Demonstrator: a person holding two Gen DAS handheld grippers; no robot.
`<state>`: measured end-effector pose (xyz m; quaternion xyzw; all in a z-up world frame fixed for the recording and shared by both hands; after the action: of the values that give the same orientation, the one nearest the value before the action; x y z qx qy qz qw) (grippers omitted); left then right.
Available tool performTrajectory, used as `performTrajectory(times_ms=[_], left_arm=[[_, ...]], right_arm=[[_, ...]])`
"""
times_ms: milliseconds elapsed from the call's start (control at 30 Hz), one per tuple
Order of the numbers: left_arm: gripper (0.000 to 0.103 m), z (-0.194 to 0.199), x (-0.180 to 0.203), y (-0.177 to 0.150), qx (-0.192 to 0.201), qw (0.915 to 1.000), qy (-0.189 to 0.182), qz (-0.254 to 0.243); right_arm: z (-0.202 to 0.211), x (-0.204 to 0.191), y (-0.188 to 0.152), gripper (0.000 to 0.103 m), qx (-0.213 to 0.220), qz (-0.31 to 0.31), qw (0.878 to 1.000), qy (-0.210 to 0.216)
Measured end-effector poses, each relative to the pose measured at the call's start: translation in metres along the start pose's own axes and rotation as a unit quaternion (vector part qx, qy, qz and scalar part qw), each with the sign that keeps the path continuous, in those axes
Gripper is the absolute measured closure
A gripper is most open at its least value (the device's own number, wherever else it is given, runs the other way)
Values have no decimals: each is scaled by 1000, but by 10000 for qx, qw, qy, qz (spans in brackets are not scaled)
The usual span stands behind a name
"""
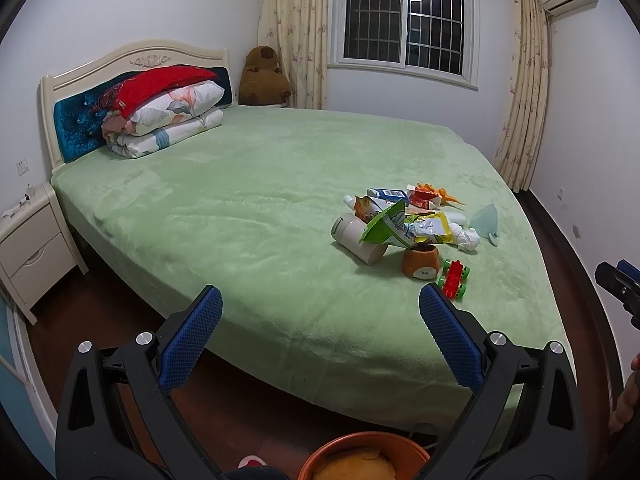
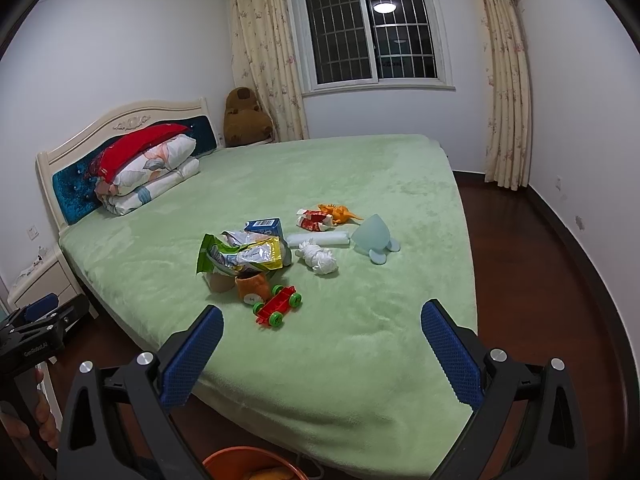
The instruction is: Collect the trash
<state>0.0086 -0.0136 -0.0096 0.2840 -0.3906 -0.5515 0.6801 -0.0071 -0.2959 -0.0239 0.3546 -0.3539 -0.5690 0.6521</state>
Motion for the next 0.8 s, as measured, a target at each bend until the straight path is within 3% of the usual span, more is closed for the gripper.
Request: performTrajectory(times_ms=[300,467,667,800], left_arm=[[6,-6,-9,-6,-96,9999,35,50],[6,-12,-22,-9,-225,9996,100,167],[6,-15,-45,-11,-278,9987,282,318],[6,-18,-64,-11,-318,9977,437,420]], right_arm=[[-17,-13,-1,6,-93,198,9996,205],[-56,-39,8,6,-210,715,9959,505],[-128,-96,26,6,-552,1853,9787,695],[-174,-135,35,6,-619,2864,9557,289]])
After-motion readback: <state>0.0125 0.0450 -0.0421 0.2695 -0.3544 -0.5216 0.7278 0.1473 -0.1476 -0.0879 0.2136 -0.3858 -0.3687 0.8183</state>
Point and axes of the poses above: each gripper's, at about its wrist camera, not at the fingertips, and z roughly against the way its jaws point, x to its right, y to its top, the point moved 2 cm from there along -z, roughly the way its jaws point, and after that the axes turned 13 degrees about z, right-handed, at the moved point
